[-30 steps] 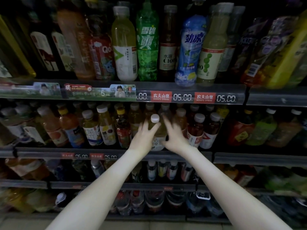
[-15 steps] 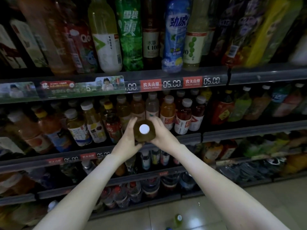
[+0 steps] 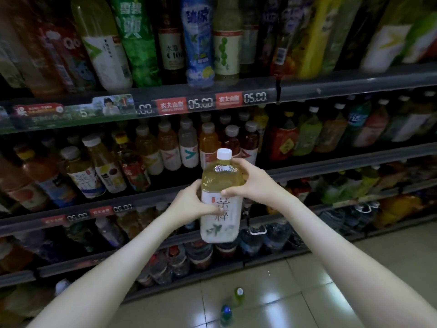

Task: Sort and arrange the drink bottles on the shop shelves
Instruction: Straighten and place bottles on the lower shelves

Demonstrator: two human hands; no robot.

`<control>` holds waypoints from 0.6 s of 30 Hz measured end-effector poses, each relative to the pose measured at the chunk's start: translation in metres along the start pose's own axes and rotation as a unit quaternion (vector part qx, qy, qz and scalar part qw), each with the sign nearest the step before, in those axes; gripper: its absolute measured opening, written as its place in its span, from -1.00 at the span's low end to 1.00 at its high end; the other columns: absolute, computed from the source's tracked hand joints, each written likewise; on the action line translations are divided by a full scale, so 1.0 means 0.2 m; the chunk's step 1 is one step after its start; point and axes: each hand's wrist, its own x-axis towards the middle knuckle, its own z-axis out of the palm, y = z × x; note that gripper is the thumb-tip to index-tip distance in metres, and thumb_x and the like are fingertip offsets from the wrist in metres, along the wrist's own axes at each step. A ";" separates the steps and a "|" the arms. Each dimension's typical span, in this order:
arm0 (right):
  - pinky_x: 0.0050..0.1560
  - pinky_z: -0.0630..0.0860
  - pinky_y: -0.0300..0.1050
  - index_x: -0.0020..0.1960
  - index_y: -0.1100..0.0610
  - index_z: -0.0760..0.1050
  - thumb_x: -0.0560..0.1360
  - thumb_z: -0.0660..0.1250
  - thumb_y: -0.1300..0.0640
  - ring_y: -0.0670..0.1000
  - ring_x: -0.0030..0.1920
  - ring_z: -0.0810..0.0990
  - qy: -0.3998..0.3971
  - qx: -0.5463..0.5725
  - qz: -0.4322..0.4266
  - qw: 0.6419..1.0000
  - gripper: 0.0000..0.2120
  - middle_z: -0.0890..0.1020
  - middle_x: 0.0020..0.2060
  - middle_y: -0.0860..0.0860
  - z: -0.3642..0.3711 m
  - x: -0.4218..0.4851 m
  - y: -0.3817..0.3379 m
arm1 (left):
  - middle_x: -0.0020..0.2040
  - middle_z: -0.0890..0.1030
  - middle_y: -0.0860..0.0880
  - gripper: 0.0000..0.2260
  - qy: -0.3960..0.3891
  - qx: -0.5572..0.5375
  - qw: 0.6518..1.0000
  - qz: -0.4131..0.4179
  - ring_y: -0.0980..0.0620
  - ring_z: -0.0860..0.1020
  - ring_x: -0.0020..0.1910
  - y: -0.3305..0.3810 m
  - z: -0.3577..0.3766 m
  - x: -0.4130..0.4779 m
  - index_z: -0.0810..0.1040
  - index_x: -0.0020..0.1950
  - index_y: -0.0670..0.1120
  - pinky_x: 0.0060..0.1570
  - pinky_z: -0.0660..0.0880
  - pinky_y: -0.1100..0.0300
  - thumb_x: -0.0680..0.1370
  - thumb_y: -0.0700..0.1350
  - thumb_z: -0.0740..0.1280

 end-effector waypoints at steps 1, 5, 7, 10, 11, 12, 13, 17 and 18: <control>0.24 0.49 -0.11 0.41 -0.09 0.32 0.24 0.57 -0.11 -0.18 0.16 0.55 -0.001 0.011 0.013 1.000 -0.19 0.59 0.15 -0.18 -0.07 -0.05 0.06 | -0.04 0.68 0.13 -0.31 -0.011 -0.014 1.000 -0.022 0.18 0.63 -0.03 0.04 0.09 -0.01 0.52 0.14 0.11 0.03 0.57 0.15 0.04 0.15 0.59; 0.07 0.54 -0.16 0.32 -0.11 0.39 0.45 0.42 -0.13 -0.15 0.10 0.58 0.010 0.059 0.060 0.996 -0.51 0.59 0.08 -0.21 -0.34 -0.32 0.32 | -0.08 0.71 0.06 -0.51 -0.070 -0.058 0.994 -0.062 0.09 0.68 -0.08 0.24 0.51 -0.05 0.60 0.07 0.00 -0.03 0.62 0.06 0.20 0.06 0.60; 0.10 0.54 -0.09 0.31 -0.12 0.39 0.48 0.37 -0.17 -0.12 0.12 0.58 0.023 0.075 0.085 0.993 -0.56 0.59 0.11 -0.17 -0.47 -0.47 0.46 | -0.10 0.71 0.04 -0.64 -0.101 -0.068 0.990 -0.072 0.09 0.68 -0.11 0.35 0.73 -0.07 0.61 0.08 -0.05 -0.18 0.61 0.17 0.33 -0.04 0.57; 0.08 0.53 -0.16 0.26 -0.04 0.45 0.48 0.37 -0.15 -0.10 0.08 0.56 0.068 0.065 0.097 0.991 -0.59 0.56 0.10 -0.10 -0.67 -0.68 0.67 | -0.10 0.71 0.05 -0.60 -0.116 -0.063 0.988 -0.080 0.09 0.68 -0.13 0.47 1.03 -0.08 0.60 0.08 -0.03 -0.13 0.62 0.14 0.30 -0.02 0.58; 0.02 0.50 -0.22 0.23 -0.02 0.46 0.48 0.38 -0.14 -0.10 0.03 0.54 0.092 0.047 0.098 0.990 -0.62 0.51 0.06 -0.07 -0.74 -0.74 0.73 | -0.10 0.71 0.08 -0.56 -0.114 -0.053 0.989 -0.081 0.11 0.68 -0.12 0.50 1.13 -0.07 0.59 0.07 0.01 -0.07 0.63 0.11 0.25 0.02 0.60; -0.06 0.46 -0.26 0.21 -0.01 0.47 0.48 0.37 -0.14 -0.10 -0.05 0.51 0.117 0.040 0.104 0.987 -0.64 0.47 0.00 -0.04 -0.80 -0.79 0.79 | -0.10 0.70 0.11 -0.54 -0.111 -0.034 0.990 -0.081 0.13 0.67 -0.12 0.53 1.22 -0.07 0.58 0.05 0.05 -0.04 0.62 0.11 0.21 0.06 0.60; -0.13 0.42 -0.26 0.19 -0.02 0.48 0.48 0.37 -0.16 -0.09 -0.14 0.49 0.135 0.048 0.117 0.983 -0.63 0.46 -0.07 -0.02 -0.86 -0.84 0.83 | -0.09 0.69 0.13 -0.53 -0.111 -0.015 0.990 -0.081 0.15 0.66 -0.11 0.55 1.29 -0.06 0.57 0.03 0.07 -0.02 0.61 0.12 0.19 0.08 0.60; -0.44 0.29 -0.15 0.12 0.05 0.48 0.46 0.38 -0.19 -0.06 -0.49 0.36 0.130 0.109 0.174 0.970 -0.62 0.44 -0.39 0.01 -1.03 -0.97 0.99 | -0.04 0.64 0.18 -0.47 -0.132 0.066 0.987 -0.066 0.21 0.60 -0.07 0.62 1.54 -0.02 0.51 0.05 0.09 0.00 0.58 0.15 0.16 0.13 0.58; -0.48 0.24 -0.16 0.09 0.07 0.47 0.46 0.38 -0.18 -0.06 -0.54 0.31 0.127 0.119 0.183 0.968 -0.62 0.41 -0.44 -0.01 -1.05 -0.98 1.02 | -0.01 0.62 0.19 -0.43 -0.145 0.095 0.983 -0.055 0.19 0.59 -0.04 0.63 1.58 0.00 0.49 0.09 0.10 0.01 0.57 0.14 0.15 0.15 0.57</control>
